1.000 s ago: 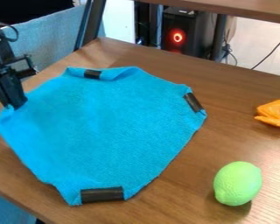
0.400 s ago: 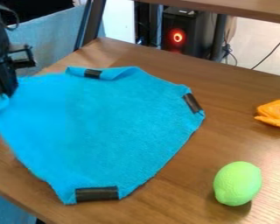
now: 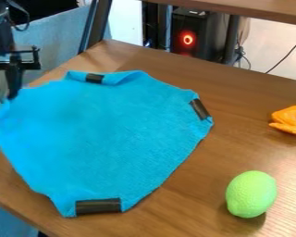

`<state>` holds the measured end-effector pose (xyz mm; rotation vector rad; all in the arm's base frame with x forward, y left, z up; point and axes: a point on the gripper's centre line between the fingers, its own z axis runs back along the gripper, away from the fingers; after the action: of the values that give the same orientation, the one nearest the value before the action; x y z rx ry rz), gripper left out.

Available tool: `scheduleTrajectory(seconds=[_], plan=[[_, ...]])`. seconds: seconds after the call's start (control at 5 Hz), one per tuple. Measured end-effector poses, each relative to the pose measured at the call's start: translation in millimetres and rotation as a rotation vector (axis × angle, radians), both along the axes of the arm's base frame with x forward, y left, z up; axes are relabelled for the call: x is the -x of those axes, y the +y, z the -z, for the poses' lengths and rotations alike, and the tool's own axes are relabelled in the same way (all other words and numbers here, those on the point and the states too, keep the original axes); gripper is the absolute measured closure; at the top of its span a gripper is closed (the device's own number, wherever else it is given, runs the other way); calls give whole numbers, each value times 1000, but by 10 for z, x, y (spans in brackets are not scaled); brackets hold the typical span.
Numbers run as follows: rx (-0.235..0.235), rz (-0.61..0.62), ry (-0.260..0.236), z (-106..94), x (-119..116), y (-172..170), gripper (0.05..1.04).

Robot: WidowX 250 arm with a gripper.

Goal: Unfolding cloth from right to left.

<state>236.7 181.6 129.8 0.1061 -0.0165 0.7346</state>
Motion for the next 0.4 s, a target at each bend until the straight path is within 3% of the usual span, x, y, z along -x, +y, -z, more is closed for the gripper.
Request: scheduleTrajectory(seconds=[0.2, 0.4], plan=[[-22, 26, 35, -42, -85, -49, 268], [-33, 21, 62, -70, -192, -158, 83]])
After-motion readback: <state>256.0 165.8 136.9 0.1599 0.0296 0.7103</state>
